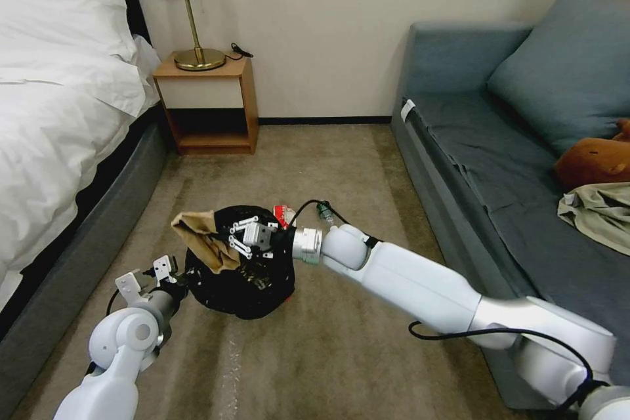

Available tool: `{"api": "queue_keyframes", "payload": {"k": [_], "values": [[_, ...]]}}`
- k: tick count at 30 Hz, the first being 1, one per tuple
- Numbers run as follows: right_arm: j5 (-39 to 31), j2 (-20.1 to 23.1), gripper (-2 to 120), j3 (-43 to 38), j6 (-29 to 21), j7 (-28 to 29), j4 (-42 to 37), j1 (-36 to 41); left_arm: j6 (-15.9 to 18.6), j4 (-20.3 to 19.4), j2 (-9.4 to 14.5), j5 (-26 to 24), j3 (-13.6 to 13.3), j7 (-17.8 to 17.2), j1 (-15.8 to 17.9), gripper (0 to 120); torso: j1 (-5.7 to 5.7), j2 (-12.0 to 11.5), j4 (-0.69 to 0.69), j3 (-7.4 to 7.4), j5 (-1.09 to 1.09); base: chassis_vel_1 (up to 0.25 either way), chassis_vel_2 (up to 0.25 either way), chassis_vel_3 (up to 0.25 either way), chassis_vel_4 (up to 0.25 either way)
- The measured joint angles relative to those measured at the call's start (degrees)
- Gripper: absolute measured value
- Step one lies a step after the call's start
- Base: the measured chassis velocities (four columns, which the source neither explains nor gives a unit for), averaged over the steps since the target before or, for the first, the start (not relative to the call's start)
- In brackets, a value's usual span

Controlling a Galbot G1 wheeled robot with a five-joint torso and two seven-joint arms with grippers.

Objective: Pick up the trash bin, then pick up the garbage on the floor and place it into the trash bin.

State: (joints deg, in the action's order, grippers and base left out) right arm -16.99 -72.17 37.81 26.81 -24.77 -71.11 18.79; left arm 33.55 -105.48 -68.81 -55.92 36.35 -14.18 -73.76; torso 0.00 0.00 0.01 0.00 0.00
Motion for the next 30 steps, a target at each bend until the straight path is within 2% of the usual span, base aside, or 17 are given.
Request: {"api": "queue_keyframes", "payload": {"k": [7,9,10,11,12,14,17,19,20,22,23,25,29,30], "values": [[2.49,-0.41,0,-1.04,1.08,-0.58,3.01,1.32,0.04,-0.17,0.15,-0.56,-0.32,-0.21,0.19,0,0.00,0.00,-0.01,0.00,0.00,0.000,0.000,0.000,0.000],[2.82,-0.48,13,-1.50,1.32,-0.91,3.51,1.46,0.04,-0.16,0.15,-0.63,-0.36,-0.24,0.46,0,0.00,0.00,-0.01,0.00,0.00,0.000,0.000,0.000,0.000],[2.82,-0.48,13,-1.50,1.32,-0.91,3.51,1.46,0.04,-0.16,0.15,-0.63,-0.36,-0.24,0.46,0,0.00,0.00,-0.01,0.00,0.00,0.000,0.000,0.000,0.000],[2.82,-0.41,21,-1.51,1.32,-1.00,3.46,1.42,0.04,-0.07,0.15,-0.64,-0.36,-0.25,0.62,0,0.00,0.00,-0.01,0.00,0.00,0.000,0.000,0.000,0.000],[2.82,-0.41,21,-1.51,1.32,-1.00,3.46,1.42,0.04,-0.07,0.15,-0.64,-0.36,-0.25,0.62,0,0.00,0.00,-0.01,0.00,0.00,0.000,0.000,0.000,0.000],[2.97,-0.37,29,-1.51,1.35,-1.32,3.45,1.18,0.04,0.09,0.15,-0.65,-0.36,-0.26,0.85,0,0.00,0.00,-0.01,0.00,0.00,0.000,0.000,0.000,0.000],[2.98,-0.40,32,-1.51,1.38,-1.34,3.50,1.17,0.04,0.11,0.16,-0.65,-0.36,-0.26,0.90,0,0.00,0.00,-0.01,0.00,0.00,0.000,0.000,0.000,0.000],[3.03,-0.33,48,-1.55,1.38,-1.62,3.49,1.17,0.00,0.30,0.16,-0.65,-0.18,-0.30,0.95,0,0.00,0.00,-0.01,0.00,0.00,0.000,0.000,0.000,0.000],[3.03,-0.33,48,-1.55,1.38,-1.62,3.49,1.17,0.00,0.30,0.16,-0.65,-0.18,-0.30,0.95,0,0.00,0.00,-0.01,0.00,0.00,0.000,0.000,0.000,0.000],[3.12,-0.29,58,-1.62,1.38,-1.95,3.65,1.15,-0.02,0.33,0.19,-0.65,-0.08,-0.30,0.95,0,0.00,0.00,-0.01,0.00,0.00,0.000,0.000,0.000,0.000],[3.12,-0.29,58,-1.62,1.38,-1.95,3.65,1.15,-0.02,0.33,0.19,-0.65,-0.08,-0.30,0.95,0,0.00,0.00,-0.01,0.00,0.00,0.000,0.000,0.000,0.000],[3.44,-0.40,71,-2.02,1.61,-2.47,4.38,1.16,-0.03,0.33,0.20,-0.66,0.00,-0.30,0.95,0,0.00,0.00,-0.01,0.00,0.00,0.000,0.000,0.000,0.000],[3.50,-0.37,79,-2.12,1.65,-2.72,4.54,1.08,-0.06,0.32,0.18,-0.71,0.04,-0.32,0.95,0,0.00,0.00,-0.01,0.00,0.00,0.000,0.000,0.000,0.000],[3.50,-0.32,88,-2.44,1.67,-2.83,4.59,0.90,-0.10,0.31,0.15,-0.73,0.06,-0.38,0.95,0,0.00,0.00,-0.01,0.00,0.00,0.000,0.000,0.000,0.000]]}}
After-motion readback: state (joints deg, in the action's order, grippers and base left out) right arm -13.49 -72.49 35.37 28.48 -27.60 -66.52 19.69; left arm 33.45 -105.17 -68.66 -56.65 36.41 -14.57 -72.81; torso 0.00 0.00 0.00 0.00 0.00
